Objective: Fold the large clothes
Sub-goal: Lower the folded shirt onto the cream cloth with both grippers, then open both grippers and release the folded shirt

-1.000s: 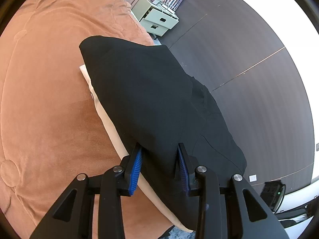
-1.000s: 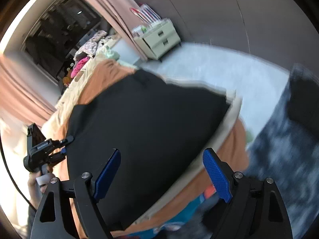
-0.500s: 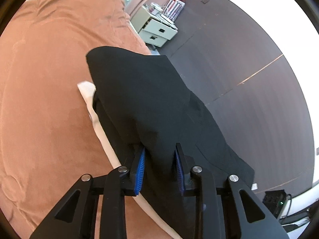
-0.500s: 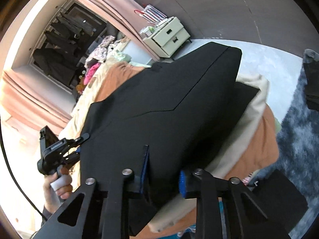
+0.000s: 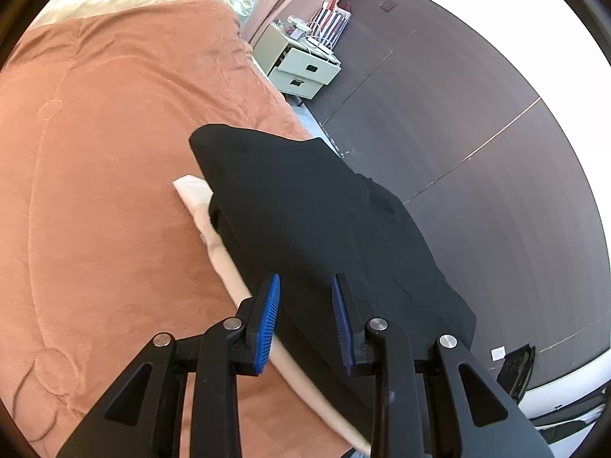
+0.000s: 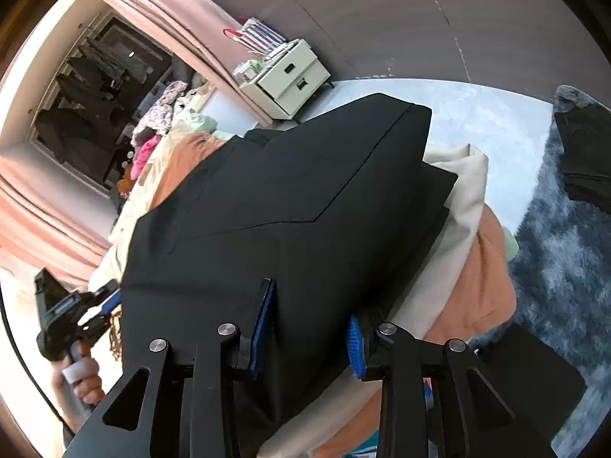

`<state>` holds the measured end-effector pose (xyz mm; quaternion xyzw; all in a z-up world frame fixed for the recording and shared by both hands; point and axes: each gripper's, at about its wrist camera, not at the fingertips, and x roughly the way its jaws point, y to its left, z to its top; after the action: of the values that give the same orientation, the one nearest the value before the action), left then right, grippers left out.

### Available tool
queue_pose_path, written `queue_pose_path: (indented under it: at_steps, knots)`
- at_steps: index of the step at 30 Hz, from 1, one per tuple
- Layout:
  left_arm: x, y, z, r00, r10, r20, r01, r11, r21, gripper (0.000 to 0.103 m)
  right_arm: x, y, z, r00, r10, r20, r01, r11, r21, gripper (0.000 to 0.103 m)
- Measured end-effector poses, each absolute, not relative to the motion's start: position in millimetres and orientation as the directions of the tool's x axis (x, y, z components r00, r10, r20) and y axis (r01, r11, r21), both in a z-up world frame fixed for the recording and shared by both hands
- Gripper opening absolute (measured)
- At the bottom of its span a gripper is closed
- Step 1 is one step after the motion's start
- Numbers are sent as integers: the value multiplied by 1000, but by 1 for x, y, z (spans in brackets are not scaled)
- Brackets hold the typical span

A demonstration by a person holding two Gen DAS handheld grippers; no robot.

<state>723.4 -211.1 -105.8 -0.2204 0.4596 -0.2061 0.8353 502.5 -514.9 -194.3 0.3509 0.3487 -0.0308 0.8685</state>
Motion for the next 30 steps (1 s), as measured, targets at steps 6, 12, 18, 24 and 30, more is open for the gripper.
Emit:
queue_pose_path:
  at_steps: [6,12,18,24,30]
  knots:
    - [707,-195,-102,496,-527,-690,141,833,-535,29,482,-510,-183,741,140,-657,350,755,555,61]
    - [684,-179,-89,503,-521,-690,153,839,-522,32,460,-498,-154,757,128,-641,326,776,541,68]
    - [652,-158,-66,535,-513,-671,180,846,-503,70,433,-469,-126,774,113,-623,291,810,509,80]
    - [611,-136,-38,561,-523,-641,238,844,-480,83,406,-441,-100,782,55,-620,304,836,457,94]
    - [564,-107,-5,646,-507,-571,288,854,-433,102,376,-407,-75,775,-10,-631,329,860,390,103]
